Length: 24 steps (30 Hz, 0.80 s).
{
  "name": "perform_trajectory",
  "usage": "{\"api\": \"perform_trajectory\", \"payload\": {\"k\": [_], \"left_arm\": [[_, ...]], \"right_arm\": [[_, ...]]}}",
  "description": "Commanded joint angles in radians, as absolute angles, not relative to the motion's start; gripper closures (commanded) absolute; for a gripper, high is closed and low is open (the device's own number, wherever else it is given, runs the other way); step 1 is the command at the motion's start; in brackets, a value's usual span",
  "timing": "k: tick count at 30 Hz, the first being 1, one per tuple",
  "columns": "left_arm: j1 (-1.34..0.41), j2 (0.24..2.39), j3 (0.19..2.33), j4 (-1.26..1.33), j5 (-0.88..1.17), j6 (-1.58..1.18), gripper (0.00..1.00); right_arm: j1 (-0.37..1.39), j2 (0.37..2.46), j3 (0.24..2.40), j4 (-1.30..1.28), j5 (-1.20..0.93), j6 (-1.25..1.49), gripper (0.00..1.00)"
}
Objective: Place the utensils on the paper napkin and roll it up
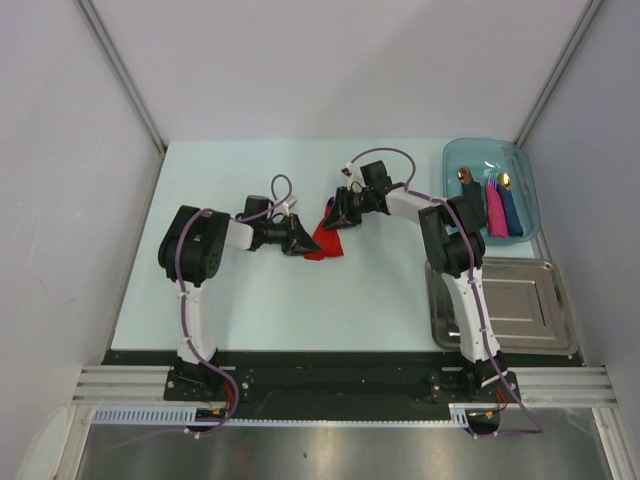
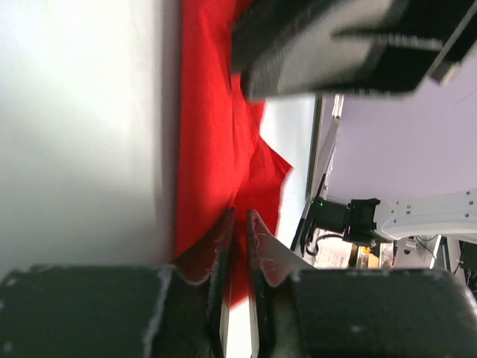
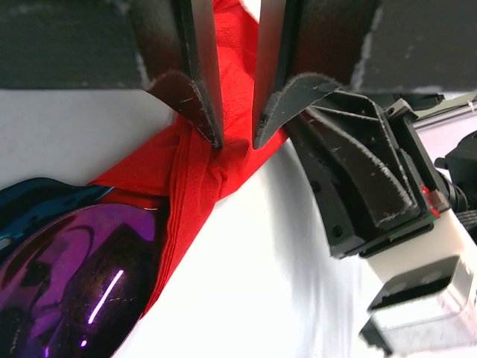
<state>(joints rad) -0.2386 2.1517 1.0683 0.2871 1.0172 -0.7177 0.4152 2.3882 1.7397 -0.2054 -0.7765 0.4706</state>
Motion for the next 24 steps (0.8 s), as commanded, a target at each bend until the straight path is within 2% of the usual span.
{"api": "perform_trajectory", "payload": {"k": [1, 8, 10, 16, 19, 24], "left_arm": [[-0.227, 2.088, 0.973, 0.278, 1.037, -0.687, 0.83], [-0.23, 2.077, 0.939, 0.192, 1.023, -0.632, 0.83], [-0.227, 2.097, 0.951, 0.127, 0.999, -0.609, 0.86], [-0.225, 1.979, 0.942, 0.333, 1.142, -0.696, 0.84], [-0.224, 1.941, 0.995, 0.347, 1.183, -0.707, 0.84], [-0.224, 1.969, 1.068, 0.325, 1.129, -0.715, 0.82]], "right_arm": [[0.41, 2.454, 1.746, -0.252, -0.687, 0.407, 0.73], [0.411, 2.464, 1.753, -0.264, -0.67, 0.379, 0.75], [0.416, 2.462, 1.753, -0.267, -0.67, 0.371, 0.75], [0.43, 2.453, 1.75, -0.27, -0.669, 0.324, 0.75], [0.436, 2.45, 1.749, -0.273, -0.669, 0.296, 0.75], [0.434, 2.457, 1.764, -0.282, -0.672, 0.279, 0.75]]}}
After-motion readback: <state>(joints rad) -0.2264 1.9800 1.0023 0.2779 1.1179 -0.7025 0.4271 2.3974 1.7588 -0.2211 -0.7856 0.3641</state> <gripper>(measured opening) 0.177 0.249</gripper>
